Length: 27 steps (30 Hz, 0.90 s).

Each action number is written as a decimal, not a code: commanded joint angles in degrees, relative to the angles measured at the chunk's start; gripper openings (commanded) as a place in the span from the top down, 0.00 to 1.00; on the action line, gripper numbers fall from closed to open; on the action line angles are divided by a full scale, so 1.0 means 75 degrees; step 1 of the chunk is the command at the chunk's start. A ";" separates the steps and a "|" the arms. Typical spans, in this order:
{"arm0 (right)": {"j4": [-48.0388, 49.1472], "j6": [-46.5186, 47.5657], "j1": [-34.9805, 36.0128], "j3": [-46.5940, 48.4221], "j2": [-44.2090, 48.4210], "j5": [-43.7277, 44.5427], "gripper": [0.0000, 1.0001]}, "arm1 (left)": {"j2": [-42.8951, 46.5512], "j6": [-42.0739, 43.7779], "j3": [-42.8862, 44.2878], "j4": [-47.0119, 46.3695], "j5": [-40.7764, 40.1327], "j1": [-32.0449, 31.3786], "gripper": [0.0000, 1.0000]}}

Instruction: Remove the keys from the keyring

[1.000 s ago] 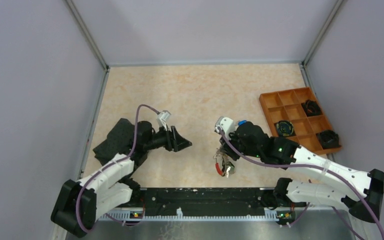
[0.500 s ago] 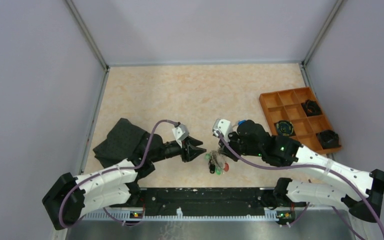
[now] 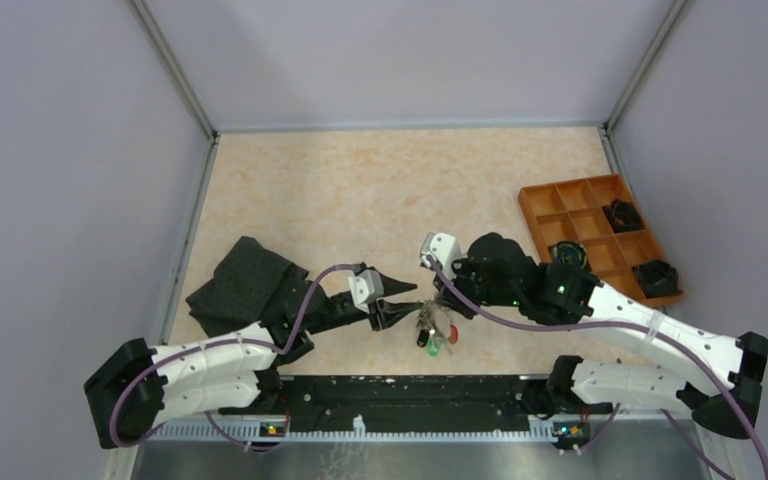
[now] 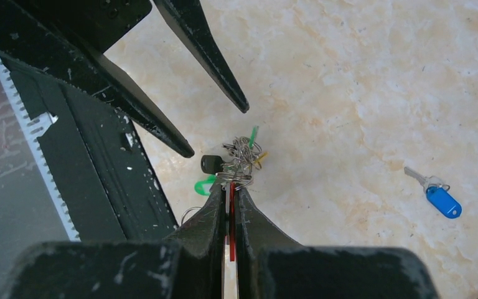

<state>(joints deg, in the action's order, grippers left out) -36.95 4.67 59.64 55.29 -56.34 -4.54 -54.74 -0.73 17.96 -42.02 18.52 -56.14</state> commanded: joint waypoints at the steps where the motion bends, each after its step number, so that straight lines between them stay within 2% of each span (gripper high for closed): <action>1: 0.0109 -0.0140 0.0112 0.0602 -0.0036 0.0157 1.00 | -0.0025 0.0498 -0.0057 -0.0643 -0.0043 -0.0167 0.54; 15: -0.0007 -0.0281 0.0149 0.0930 -0.0327 0.0098 1.00 | -0.0778 0.0603 0.0262 -0.1062 -0.0426 -0.0511 0.60; 27: 0.0149 -0.0383 0.0244 0.0951 -0.0463 0.0159 1.00 | -0.1070 0.0489 0.0394 -0.1314 -0.0331 -0.0565 0.60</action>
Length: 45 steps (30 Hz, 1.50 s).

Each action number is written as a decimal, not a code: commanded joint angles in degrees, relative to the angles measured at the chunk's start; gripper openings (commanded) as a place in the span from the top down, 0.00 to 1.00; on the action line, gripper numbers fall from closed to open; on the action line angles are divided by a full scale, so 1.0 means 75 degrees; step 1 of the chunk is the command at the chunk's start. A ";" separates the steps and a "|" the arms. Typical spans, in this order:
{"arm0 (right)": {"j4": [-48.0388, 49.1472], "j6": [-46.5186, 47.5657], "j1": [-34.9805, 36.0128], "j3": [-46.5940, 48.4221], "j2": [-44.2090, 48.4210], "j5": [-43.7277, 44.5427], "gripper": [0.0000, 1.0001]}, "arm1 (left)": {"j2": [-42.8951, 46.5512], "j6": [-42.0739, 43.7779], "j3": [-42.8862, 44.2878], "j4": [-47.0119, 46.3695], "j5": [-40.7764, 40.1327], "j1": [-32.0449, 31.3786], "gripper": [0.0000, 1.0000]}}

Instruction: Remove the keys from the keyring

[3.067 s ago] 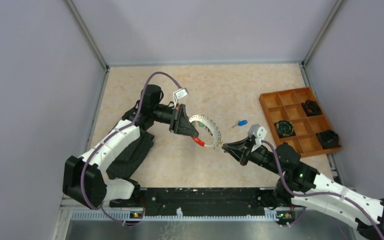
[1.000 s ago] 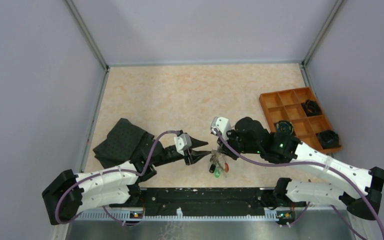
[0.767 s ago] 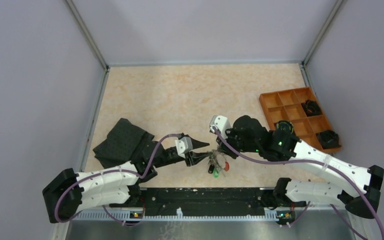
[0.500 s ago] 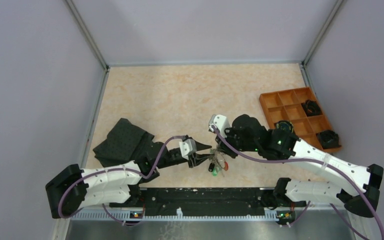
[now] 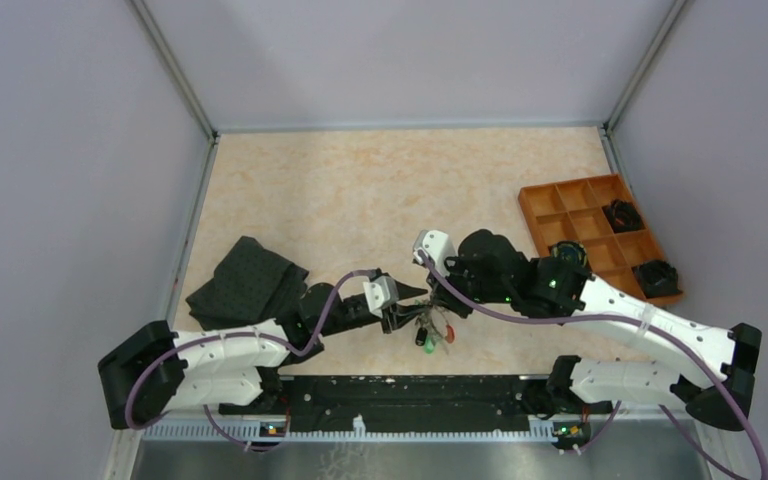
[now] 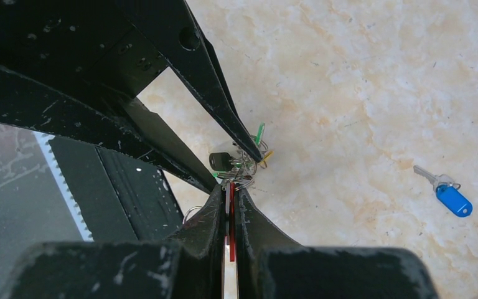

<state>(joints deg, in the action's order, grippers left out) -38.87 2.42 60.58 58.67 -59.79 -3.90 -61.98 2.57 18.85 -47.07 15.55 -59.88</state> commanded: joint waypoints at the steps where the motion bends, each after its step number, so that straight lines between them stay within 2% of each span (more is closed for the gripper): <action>1: 0.0421 -0.0079 0.0125 0.0515 -0.0014 0.0069 1.00 | -0.0127 0.0039 0.0275 -0.0663 0.0051 -0.0073 0.60; 8: 0.0350 -0.0076 0.0160 0.0495 -0.0032 -0.0019 1.00 | -0.0221 0.0079 0.0312 -0.0591 -0.0308 -0.0081 0.68; 18: 0.0047 -0.0138 0.0185 0.0334 0.0191 0.0380 1.00 | -0.0201 0.0190 0.0322 -0.0519 -0.0319 -0.0086 1.00; 31: -0.0381 -0.0263 0.0185 0.0075 0.0163 0.1522 1.00 | 0.0144 0.0173 0.0004 -0.0819 -0.0285 -0.0099 1.00; 45: -0.0550 -0.0358 0.0185 0.0080 -0.0135 0.1592 1.00 | 0.0469 -0.0046 -0.0428 -0.1557 -0.0210 -0.0089 1.00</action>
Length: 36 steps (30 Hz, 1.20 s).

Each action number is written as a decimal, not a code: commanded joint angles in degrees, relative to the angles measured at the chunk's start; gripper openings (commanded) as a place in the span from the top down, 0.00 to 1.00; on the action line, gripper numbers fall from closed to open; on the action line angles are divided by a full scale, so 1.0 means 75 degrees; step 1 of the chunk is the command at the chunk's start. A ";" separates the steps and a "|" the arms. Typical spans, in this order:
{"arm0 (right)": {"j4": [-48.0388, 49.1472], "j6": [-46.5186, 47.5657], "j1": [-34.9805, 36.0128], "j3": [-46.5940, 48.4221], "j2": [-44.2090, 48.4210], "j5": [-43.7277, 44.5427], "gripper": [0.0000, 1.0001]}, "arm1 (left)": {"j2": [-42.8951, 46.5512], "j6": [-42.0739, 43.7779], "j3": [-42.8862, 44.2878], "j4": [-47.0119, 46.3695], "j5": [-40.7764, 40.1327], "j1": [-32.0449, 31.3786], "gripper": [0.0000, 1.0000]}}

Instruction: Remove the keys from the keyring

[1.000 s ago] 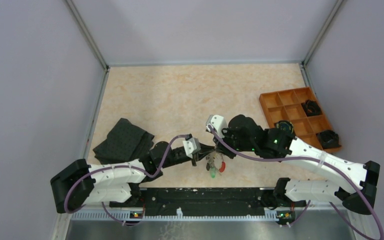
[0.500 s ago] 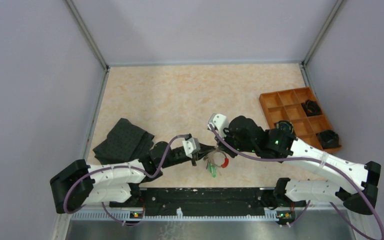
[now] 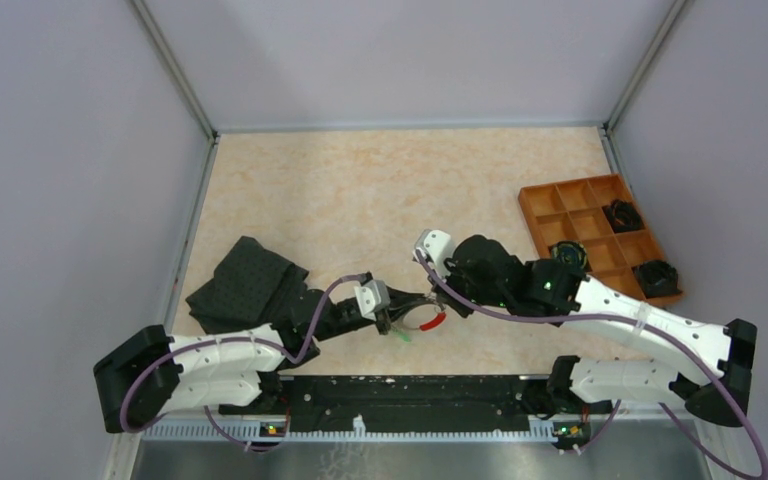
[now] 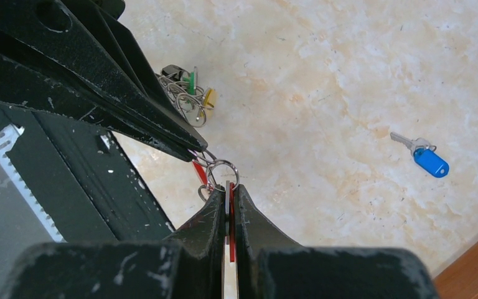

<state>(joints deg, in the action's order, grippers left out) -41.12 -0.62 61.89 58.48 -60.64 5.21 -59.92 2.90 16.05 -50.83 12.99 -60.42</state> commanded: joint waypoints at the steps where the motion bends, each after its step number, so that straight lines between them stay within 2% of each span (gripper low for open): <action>1: -0.0242 0.0048 0.0010 0.0163 -0.0018 0.0271 1.00 | 0.0161 -0.0113 -0.0071 -0.1087 0.0126 -0.0015 1.00; 4: -0.0201 0.0305 0.0010 0.0387 0.0038 -0.0012 1.00 | 0.0102 -0.0182 -0.0059 -0.0987 0.0040 -0.0020 0.99; 8: -0.0312 0.0430 0.0010 0.0748 0.0042 -0.0385 1.00 | 0.0120 -0.0191 0.0085 -0.0537 -0.0110 -0.0018 0.75; 12: -0.0408 0.0458 0.0022 0.0969 -0.0060 -0.0650 1.00 | 0.0117 -0.0158 0.0195 -0.0348 -0.0102 -0.0011 0.67; 25: -0.0454 0.0269 0.0110 0.1181 -0.0292 -0.0150 1.00 | 0.0046 0.0000 0.0399 -0.0237 0.0353 -0.0012 0.69; 36: -0.0329 0.0141 0.0191 0.1254 -0.0402 -0.0028 1.00 | -0.0093 0.0024 0.0625 0.0018 0.0314 -0.0018 0.70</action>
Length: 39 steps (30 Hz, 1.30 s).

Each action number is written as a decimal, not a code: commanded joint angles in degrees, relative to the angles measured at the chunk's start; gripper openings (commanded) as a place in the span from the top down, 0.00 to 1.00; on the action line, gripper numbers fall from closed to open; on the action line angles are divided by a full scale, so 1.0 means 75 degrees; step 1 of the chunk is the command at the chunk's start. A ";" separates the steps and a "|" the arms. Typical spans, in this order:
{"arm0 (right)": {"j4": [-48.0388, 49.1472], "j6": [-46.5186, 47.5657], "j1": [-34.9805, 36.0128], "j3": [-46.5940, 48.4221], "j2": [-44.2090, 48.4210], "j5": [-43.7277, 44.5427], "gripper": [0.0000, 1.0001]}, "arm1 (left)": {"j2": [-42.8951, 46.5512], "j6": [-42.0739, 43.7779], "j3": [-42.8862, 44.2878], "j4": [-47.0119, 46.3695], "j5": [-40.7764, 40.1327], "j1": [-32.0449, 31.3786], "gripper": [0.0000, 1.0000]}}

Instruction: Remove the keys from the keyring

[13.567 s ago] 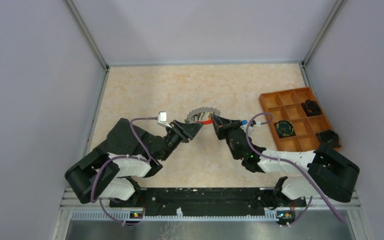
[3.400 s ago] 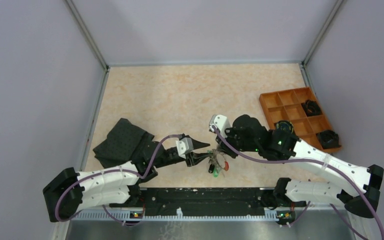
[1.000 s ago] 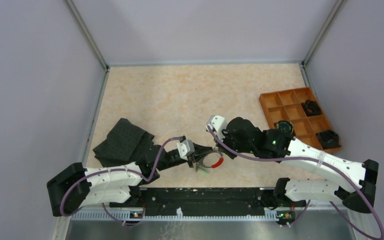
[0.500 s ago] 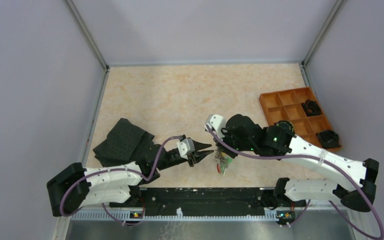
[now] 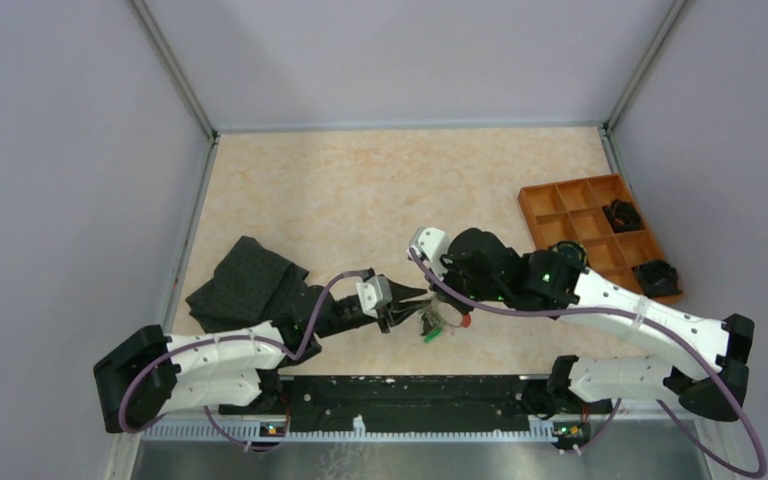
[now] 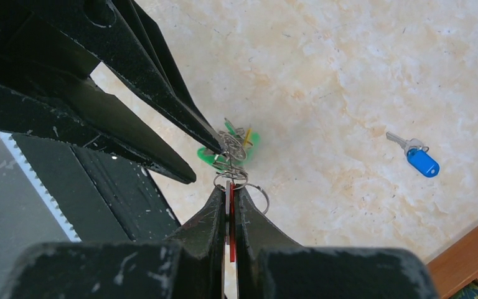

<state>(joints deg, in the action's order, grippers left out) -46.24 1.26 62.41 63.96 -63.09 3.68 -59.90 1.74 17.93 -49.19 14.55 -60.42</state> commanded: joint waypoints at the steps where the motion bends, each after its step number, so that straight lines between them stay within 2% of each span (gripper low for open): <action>1: 0.0342 -0.0110 0.0119 0.0542 -0.0102 0.0180 1.00 | -0.0122 0.0178 0.0408 -0.0174 0.0109 -0.0018 0.70; 15: 0.0282 -0.0366 0.0175 0.0647 -0.0174 0.0329 1.00 | -0.0247 0.0262 0.0510 0.0146 -0.0145 -0.0022 0.71; 22: 0.0282 -0.0379 0.0209 0.0674 -0.0218 0.0291 1.00 | -0.0359 0.0290 0.0552 -0.0111 -0.0149 -0.0021 0.73; 30: 0.0150 -0.0413 0.0236 0.0752 -0.0207 0.0283 1.00 | -0.0512 0.0402 0.0591 -0.0099 -0.0202 -0.0022 0.84; 35: -0.0182 -0.0346 0.0233 0.0878 -0.0186 0.0354 1.00 | -0.0495 0.0512 0.0558 -0.0051 -0.0160 -0.0020 1.00; 39: -0.0715 -0.0247 0.0240 0.1171 -0.0208 0.0949 1.00 | -0.0407 0.0808 0.0532 0.0218 0.0083 -0.0021 1.00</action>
<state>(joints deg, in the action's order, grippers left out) -48.93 -1.10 63.53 67.33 -65.23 6.09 -63.40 4.67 20.73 -47.05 13.69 -60.47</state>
